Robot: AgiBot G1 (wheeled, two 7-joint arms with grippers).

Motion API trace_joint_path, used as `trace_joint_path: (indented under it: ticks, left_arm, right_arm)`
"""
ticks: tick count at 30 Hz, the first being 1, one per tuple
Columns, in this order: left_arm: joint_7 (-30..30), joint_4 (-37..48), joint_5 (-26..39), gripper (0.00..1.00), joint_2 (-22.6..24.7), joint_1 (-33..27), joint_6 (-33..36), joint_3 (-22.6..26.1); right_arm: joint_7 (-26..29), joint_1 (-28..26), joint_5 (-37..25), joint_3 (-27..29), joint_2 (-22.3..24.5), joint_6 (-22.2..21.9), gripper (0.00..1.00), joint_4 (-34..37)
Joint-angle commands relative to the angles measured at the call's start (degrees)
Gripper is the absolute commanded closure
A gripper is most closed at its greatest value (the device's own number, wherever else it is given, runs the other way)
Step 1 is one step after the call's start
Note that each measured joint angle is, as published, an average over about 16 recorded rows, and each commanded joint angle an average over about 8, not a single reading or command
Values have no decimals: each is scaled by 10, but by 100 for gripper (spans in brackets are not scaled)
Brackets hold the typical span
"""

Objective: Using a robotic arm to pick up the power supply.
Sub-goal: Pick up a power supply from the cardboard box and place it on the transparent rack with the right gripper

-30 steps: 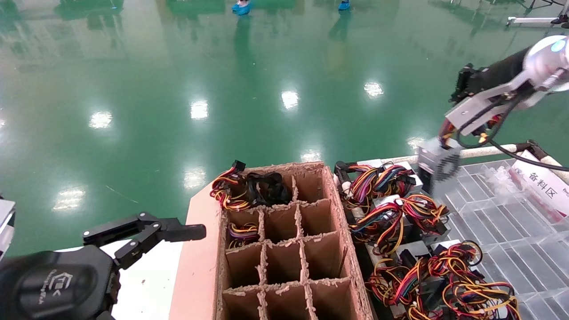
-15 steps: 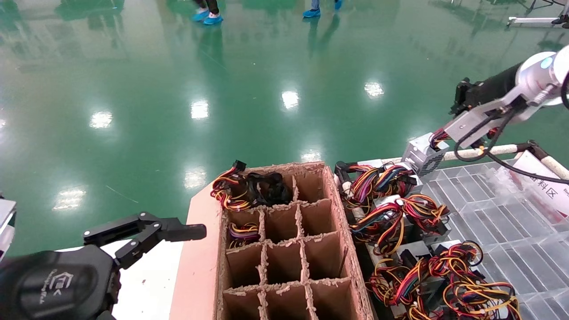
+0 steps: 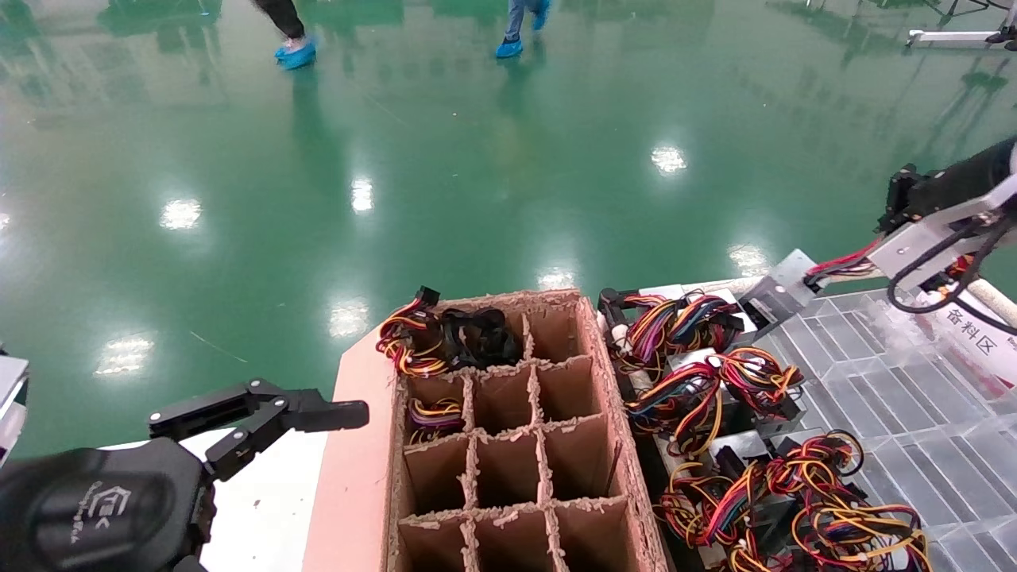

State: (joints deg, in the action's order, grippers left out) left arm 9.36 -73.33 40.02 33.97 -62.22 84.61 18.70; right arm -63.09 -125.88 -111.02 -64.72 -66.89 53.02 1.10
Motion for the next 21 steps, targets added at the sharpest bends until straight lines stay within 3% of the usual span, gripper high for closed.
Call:
trace_joint_path:
  ticks: [1,21]
  left_arm:
    - [0,0,0,0,0,0,0,0]
    - [0,0,0,0,0,0,0,0]
  right_arm:
    - [0,-1,-1,-1,4,3,100,0]
    - [13,15,-8,-6,14,-32,100,-8]
